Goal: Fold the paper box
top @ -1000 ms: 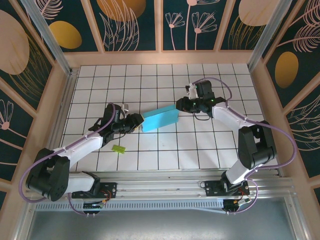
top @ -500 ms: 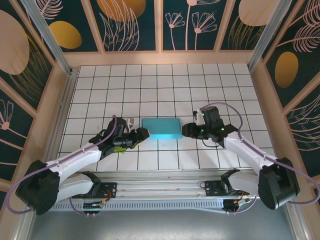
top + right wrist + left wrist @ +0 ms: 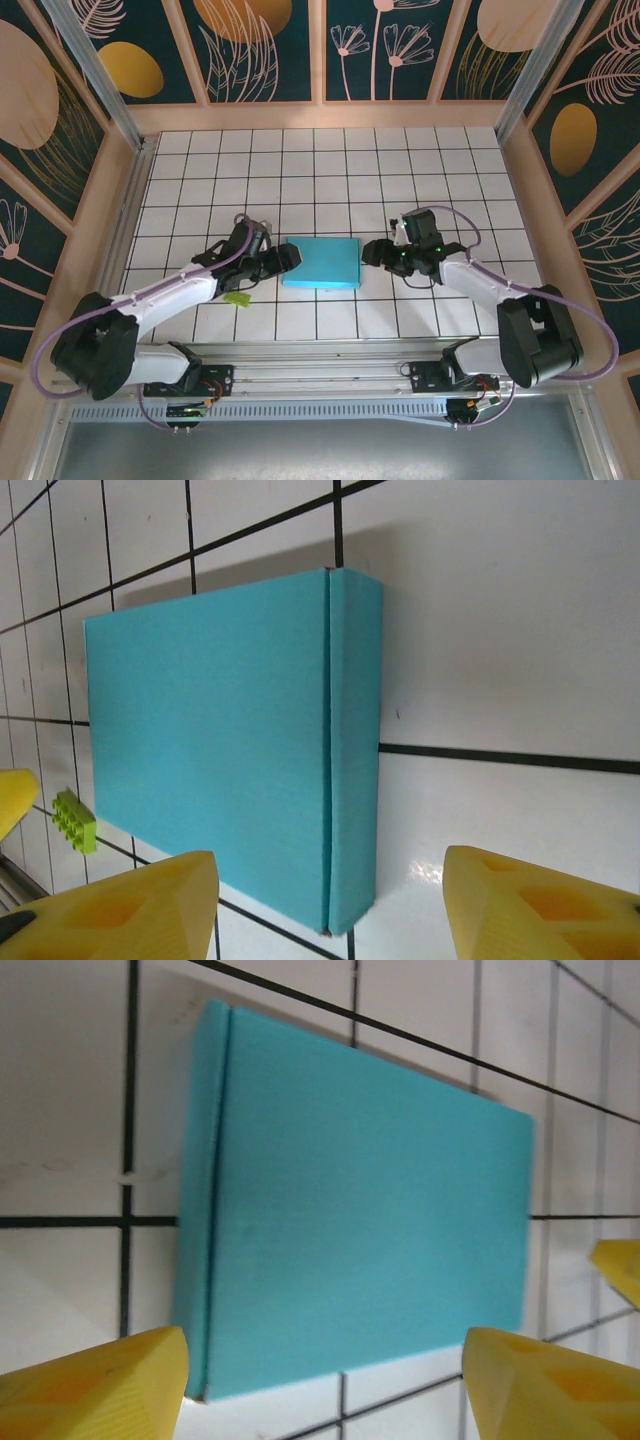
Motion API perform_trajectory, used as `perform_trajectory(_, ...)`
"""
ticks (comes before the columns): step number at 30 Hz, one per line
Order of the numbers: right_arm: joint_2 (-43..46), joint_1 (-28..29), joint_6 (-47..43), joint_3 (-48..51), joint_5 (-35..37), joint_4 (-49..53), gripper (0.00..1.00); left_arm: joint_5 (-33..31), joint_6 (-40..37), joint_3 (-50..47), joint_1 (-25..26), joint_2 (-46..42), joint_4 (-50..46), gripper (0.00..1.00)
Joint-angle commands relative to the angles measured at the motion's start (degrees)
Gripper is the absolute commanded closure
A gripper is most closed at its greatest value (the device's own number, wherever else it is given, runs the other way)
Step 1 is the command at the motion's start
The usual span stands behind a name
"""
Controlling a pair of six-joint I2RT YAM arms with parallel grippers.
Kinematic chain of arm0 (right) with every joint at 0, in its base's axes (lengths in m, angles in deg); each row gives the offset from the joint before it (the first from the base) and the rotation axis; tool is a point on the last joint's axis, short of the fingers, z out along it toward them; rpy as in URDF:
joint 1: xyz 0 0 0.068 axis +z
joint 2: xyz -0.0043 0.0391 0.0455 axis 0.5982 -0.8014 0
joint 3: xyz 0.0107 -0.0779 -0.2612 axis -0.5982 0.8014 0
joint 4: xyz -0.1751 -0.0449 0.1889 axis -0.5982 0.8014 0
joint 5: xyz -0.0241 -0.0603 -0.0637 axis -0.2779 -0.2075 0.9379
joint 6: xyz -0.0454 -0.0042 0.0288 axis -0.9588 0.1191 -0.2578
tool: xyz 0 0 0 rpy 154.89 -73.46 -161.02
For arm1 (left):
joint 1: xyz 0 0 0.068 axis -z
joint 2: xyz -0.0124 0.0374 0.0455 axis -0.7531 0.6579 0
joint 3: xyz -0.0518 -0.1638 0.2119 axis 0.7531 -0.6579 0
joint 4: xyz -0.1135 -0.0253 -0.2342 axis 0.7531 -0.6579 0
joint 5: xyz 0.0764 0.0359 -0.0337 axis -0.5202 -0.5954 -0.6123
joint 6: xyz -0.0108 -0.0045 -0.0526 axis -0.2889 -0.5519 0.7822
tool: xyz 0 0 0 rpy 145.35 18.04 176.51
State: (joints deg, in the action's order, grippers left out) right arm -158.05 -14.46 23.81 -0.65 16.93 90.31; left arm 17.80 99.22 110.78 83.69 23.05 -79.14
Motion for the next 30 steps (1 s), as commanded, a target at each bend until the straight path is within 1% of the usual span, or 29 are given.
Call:
perform_trajectory(1, -2.8, 1.5, 2.6, -0.6, 0.1, -6.5, 0.42, -5.5, -4.4, 3.4, -0.1, 3.7, -2.0, 0.28)
perform_trajectory(5, -6.9, 4.3, 4.1, -0.7, 0.3, -10.5, 0.45, -6.9, -5.0, 5.8, 0.0, 8.3, -2.0, 0.28)
perform_trajectory(9, -9.3, 5.5, 5.5, -1.1, 0.2, -12.8, 0.48, -5.6, -4.4, 6.4, 0.0, 11.7, 0.7, 0.29)
perform_trajectory(12, -10.1, 6.2, 6.8, -1.2, 0.0, -14.2, 0.54, -3.9, -3.7, 5.9, 0.0, 13.5, 3.3, 0.39)
perform_trajectory(14, -10.9, 6.6, 7.5, -1.3, -0.2, -15.0, 0.57, -2.0, -2.4, 5.1, 0.0, 14.7, 5.8, 0.50)
perform_trajectory(17, -11.9, 7.1, 8.9, -1.5, 0.4, -16.2, 0.61, -0.7, -0.5, 4.7, 0.0, 15.8, 8.5, 0.57)
perform_trajectory(21, -13.6, 7.9, 12.2, -2.1, 1.9, -20.2, 0.64, -3.4, -1.2, 7.2, -0.3, 17.3, 8.6, 0.58)
perform_trajectory(23, -15.7, 8.1, 13.4, -3.7, 2.6, -22.3, 0.64, -5.2, -2.1, 8.9, -1.5, 19.1, 8.9, 0.58)
perform_trajectory(28, -23.2, 8.2, 14.5, -12.1, 3.8, -24.3, 0.64, -0.9, -3.2, 12.8, -7.6, 25.3, 13.2, 0.57)
perform_trajectory(30, -26.7, 8.5, 15.6, -15.4, 3.5, -26.2, 0.64, 0.0, -4.3, 15.6, -9.7, 27.4, 13.2, 0.57)
